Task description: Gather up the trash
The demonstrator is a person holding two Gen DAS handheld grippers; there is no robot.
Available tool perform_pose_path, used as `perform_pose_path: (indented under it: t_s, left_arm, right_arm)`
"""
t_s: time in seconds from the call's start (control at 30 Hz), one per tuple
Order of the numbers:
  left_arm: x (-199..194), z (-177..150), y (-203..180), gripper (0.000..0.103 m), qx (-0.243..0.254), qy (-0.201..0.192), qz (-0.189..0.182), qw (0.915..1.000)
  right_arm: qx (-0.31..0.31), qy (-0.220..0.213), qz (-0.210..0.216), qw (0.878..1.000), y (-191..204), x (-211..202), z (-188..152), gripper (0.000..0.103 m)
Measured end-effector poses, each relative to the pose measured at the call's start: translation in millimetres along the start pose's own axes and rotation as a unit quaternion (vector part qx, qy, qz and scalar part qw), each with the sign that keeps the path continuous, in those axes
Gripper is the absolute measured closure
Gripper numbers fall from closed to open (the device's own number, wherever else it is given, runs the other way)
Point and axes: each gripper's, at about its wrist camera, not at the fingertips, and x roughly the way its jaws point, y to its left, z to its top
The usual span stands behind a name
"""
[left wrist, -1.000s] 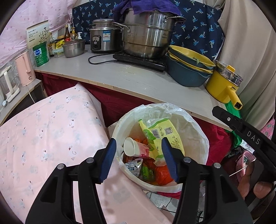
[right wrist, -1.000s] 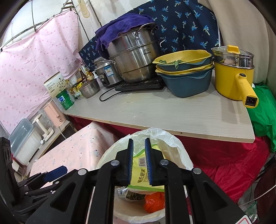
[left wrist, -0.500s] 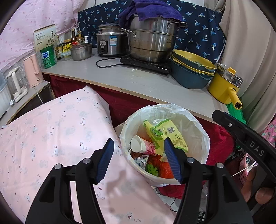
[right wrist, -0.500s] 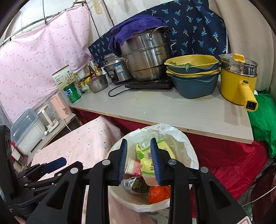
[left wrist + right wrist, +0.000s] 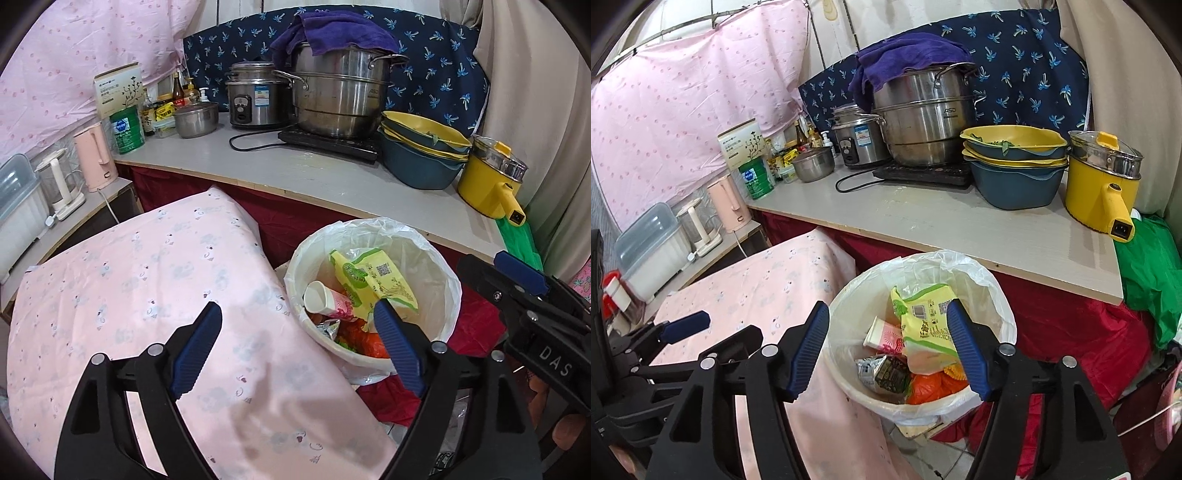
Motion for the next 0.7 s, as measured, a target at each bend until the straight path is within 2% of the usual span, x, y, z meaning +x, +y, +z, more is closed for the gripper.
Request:
perform_pose_path:
  t_s: [0.17, 0.33, 0.4, 0.63, 0.7]
  left_arm:
    - [-9.7, -8.6, 5.3, 0.015, 0.0, -0.003, 0.017, 0.9999]
    - [-17.8, -16.2, 7.9, 0.012, 0.004, -0.004, 0.035, 0.9994]
    - [-19.9, -19.3, 8.8, 0.011, 0.003, -0.003, 0.04, 0.9992]
    - [-24.0, -29.4, 10.3, 0.009, 0.004, 0.001, 0.056, 0.9984]
    - [-24.4, -31.1, 9.1, 0.009, 0.005, 0.002, 0.06, 0.9982]
  right_arm:
    - [-0.008, 0.007, -0.007, 1.0, 5.7, -6.3, -8.4, 0.032]
    - [-0.011, 0.013, -0.015, 1.0, 8.4, -12.8, -15.7, 0.025]
    - [-0.013, 0.014, -0.019, 1.0, 9.5, -15.3, -19.2, 0.019]
    - [-0.028, 0.027, -0.02, 0.999, 11.6, -18.4, -27.2, 0.016]
    - [-0.033, 0.027, -0.025, 0.999, 12.9, -19.6, -29.9, 0.006]
